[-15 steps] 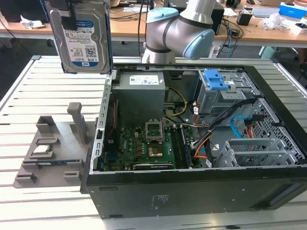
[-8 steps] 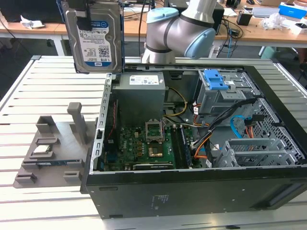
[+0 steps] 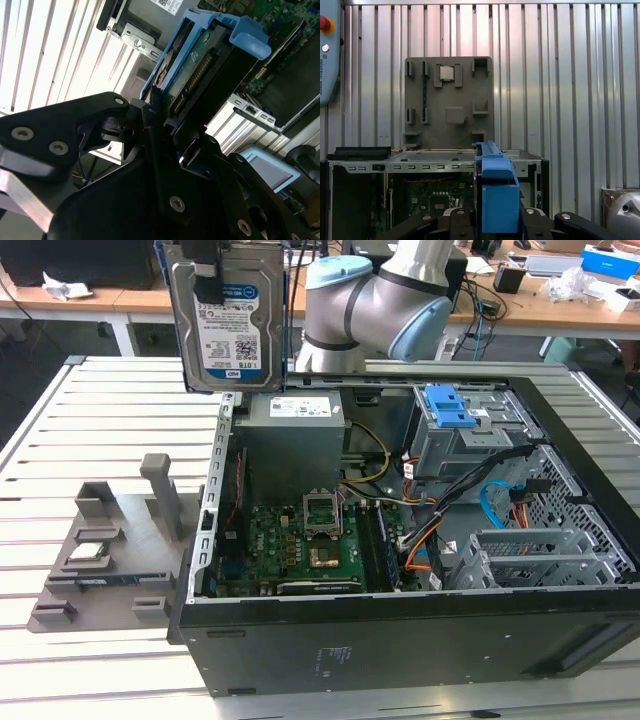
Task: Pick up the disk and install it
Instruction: 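Pick up the disk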
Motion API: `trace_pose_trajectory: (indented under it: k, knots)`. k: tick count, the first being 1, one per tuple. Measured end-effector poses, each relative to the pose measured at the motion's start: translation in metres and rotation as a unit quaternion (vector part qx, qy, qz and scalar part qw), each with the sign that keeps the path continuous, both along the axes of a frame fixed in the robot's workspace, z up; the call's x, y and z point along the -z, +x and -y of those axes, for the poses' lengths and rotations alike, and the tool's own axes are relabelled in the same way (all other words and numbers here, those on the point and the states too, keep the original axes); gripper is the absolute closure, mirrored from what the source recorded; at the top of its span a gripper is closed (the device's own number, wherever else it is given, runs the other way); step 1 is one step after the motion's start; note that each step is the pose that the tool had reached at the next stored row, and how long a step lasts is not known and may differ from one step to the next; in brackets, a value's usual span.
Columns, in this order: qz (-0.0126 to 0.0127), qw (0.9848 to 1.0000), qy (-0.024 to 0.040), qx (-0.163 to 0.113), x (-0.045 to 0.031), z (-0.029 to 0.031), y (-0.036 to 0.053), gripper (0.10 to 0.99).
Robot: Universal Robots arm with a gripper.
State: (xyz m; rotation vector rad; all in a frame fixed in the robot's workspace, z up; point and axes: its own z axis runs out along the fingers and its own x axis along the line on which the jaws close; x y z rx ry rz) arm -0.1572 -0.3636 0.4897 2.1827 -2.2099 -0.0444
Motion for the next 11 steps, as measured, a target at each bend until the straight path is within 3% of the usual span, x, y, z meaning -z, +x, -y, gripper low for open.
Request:
trace_pose_trajectory:
  k: [11]
  knots:
    - [0.0,1.0,0.0,0.0,0.0,0.0,0.0325,0.725]
